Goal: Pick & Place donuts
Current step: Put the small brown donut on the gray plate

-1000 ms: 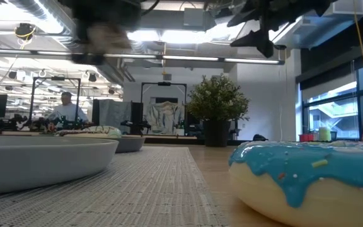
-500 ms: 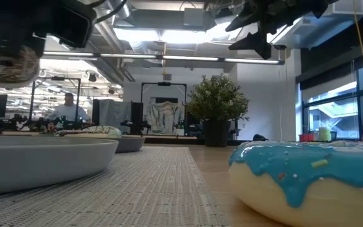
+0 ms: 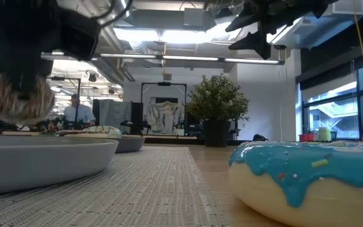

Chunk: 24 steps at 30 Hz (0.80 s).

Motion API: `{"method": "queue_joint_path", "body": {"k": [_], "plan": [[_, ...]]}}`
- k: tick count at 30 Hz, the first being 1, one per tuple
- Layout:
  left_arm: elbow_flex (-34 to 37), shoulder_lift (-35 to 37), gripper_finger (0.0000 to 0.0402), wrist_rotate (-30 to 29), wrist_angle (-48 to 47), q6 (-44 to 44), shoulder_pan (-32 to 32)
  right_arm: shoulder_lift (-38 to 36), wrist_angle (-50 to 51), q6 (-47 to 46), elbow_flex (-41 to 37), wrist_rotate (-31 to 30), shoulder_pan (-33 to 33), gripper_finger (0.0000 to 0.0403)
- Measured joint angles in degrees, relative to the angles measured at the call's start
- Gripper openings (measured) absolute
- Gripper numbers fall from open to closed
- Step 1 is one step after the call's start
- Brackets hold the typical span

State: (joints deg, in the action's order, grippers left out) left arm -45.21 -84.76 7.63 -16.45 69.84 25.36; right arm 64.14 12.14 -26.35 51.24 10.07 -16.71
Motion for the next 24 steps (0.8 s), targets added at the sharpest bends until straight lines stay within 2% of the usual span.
{"method": "queue_joint_path", "body": {"k": [8,24], "plan": [[0.0,-4.01,0.0058,0.6,1.29,0.11,0.0,0.0,0.0,1.21,0.0,0.0,0.0,0.0232],[0.0,-4.23,0.0078,0.69,0.81,0.01,-0.02,0.0,-0.02,1.36,0.0,0.02,-0.02,0.0232]]}}
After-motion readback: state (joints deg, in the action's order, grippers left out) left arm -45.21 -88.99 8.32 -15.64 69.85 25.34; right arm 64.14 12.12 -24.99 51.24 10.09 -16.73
